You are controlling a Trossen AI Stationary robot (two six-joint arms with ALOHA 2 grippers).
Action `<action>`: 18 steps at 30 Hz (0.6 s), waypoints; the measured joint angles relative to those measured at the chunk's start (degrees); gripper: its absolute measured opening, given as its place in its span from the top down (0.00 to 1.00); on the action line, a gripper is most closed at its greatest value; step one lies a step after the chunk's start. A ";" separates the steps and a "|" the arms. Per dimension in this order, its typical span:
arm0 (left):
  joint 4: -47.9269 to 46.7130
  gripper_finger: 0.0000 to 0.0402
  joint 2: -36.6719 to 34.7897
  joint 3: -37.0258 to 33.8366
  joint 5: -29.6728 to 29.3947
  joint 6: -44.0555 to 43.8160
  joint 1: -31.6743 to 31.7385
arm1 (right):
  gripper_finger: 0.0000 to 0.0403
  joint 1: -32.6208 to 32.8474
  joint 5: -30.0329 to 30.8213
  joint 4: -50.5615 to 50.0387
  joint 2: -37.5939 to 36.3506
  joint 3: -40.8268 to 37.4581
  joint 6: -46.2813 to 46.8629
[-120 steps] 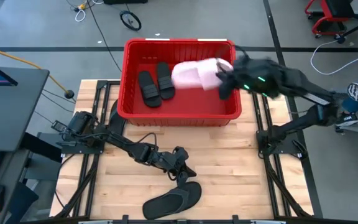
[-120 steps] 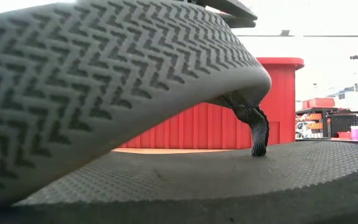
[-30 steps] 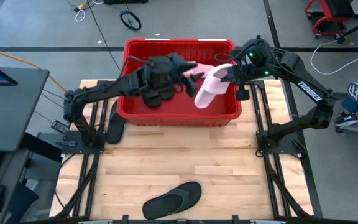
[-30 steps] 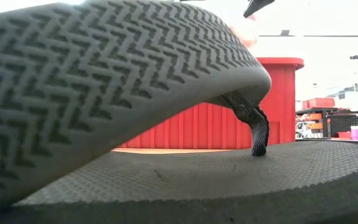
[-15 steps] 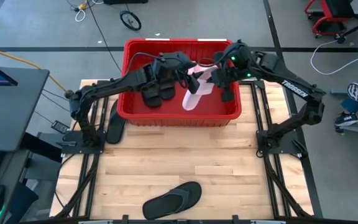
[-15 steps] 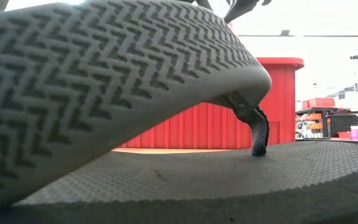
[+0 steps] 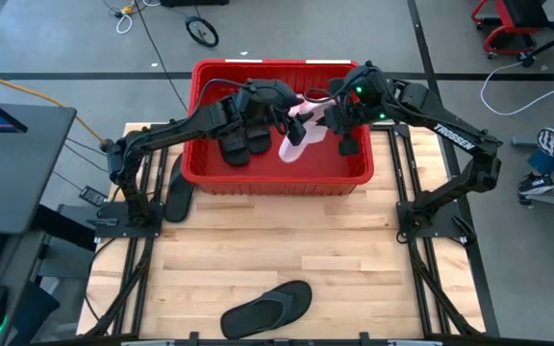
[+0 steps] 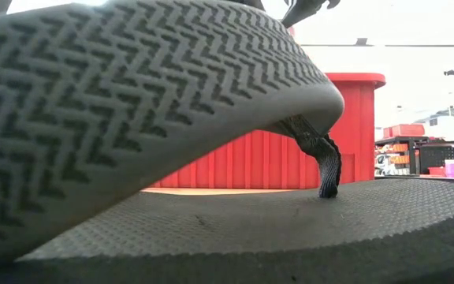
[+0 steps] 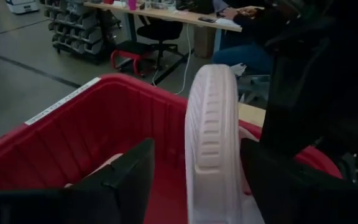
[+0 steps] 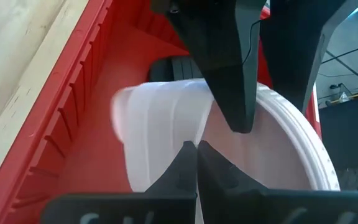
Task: Pick and place slides into bin
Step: Put the pink slide into the red bin
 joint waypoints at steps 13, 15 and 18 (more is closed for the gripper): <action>-0.16 0.85 0.00 0.00 0.28 -3.72 -0.06 | 0.98 0.00 0.08 0.10 -0.02 0.00 1.80; -0.36 0.90 0.00 0.00 0.18 -6.60 -0.04 | 0.95 0.00 1.62 0.14 -0.02 0.00 3.38; -1.33 0.90 0.00 -0.02 -0.56 -9.44 -0.04 | 0.89 0.00 5.79 0.41 -0.05 0.07 4.85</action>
